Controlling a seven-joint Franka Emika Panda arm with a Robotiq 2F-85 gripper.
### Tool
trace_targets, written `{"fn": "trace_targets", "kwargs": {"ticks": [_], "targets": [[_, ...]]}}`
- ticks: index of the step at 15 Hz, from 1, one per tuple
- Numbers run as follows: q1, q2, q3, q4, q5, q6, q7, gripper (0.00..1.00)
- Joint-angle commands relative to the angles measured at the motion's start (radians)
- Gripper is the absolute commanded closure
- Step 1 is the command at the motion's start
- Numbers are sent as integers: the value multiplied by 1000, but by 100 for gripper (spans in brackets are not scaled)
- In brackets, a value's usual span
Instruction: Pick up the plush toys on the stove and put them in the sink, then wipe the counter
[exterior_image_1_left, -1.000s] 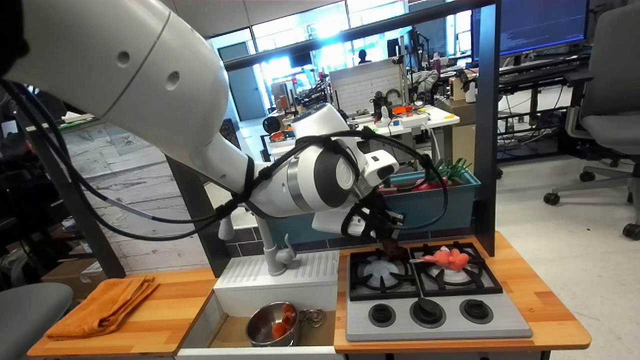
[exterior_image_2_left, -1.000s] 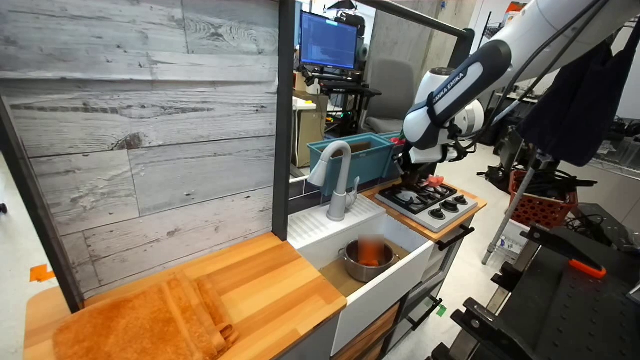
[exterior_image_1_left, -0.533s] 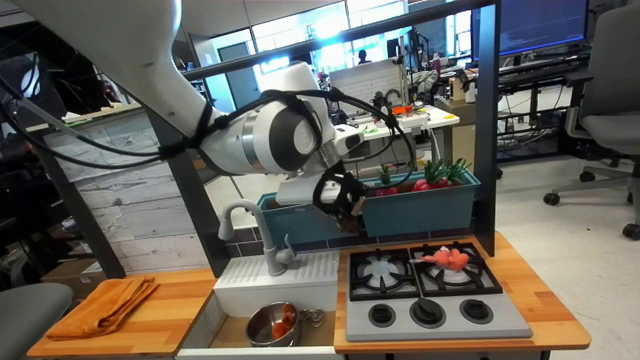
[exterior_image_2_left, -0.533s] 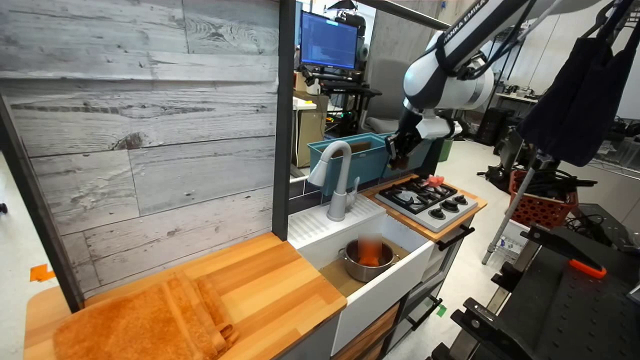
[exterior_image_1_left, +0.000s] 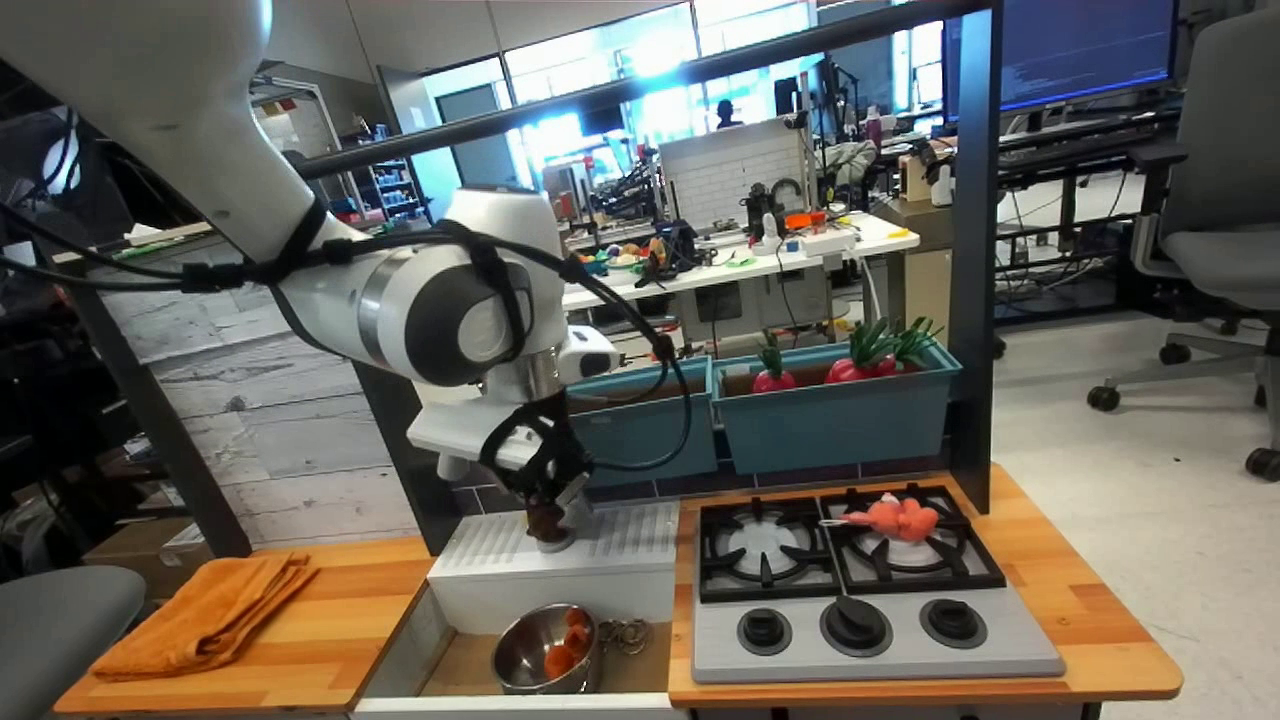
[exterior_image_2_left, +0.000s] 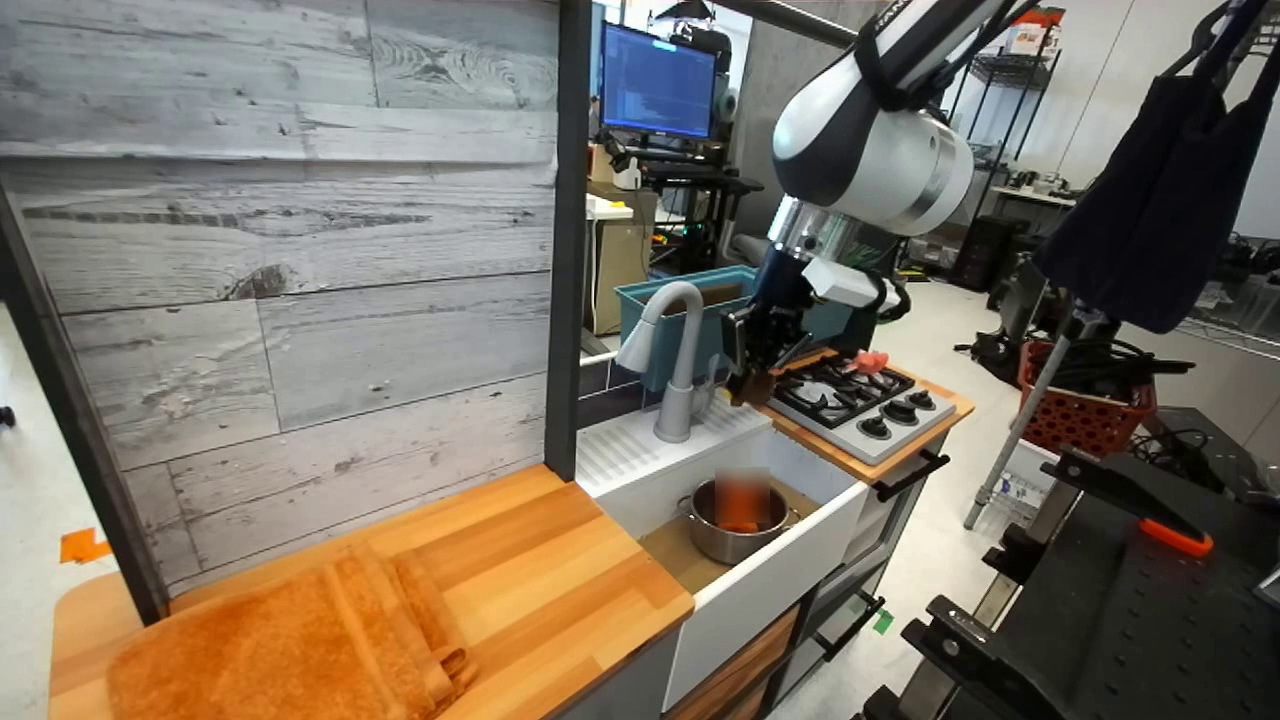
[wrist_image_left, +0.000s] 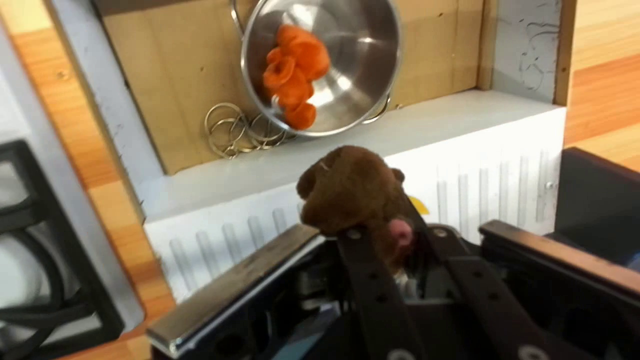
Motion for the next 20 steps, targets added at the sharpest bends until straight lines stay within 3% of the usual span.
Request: {"fn": "trace_targets", "kwargs": {"ticks": [1, 2, 3, 5, 6, 8, 10, 11, 12, 15, 20], "targets": [[37, 56, -4, 33, 46, -9, 58, 95], [52, 71, -13, 43, 51, -14, 80, 95], [64, 86, -20, 51, 49, -6, 97, 56], [85, 101, -40, 60, 39, -11, 133, 50], [64, 83, -20, 29, 38, -4, 96, 67], [76, 97, -30, 40, 36, -4, 113, 52], [78, 100, -33, 46, 36, -4, 115, 50], [78, 100, -33, 48, 36, -4, 116, 25], [88, 104, -55, 51, 29, -10, 135, 23], [91, 27, -83, -20, 5, -13, 120, 2], [90, -197, -171, -194, -56, 126, 116, 0]]}}
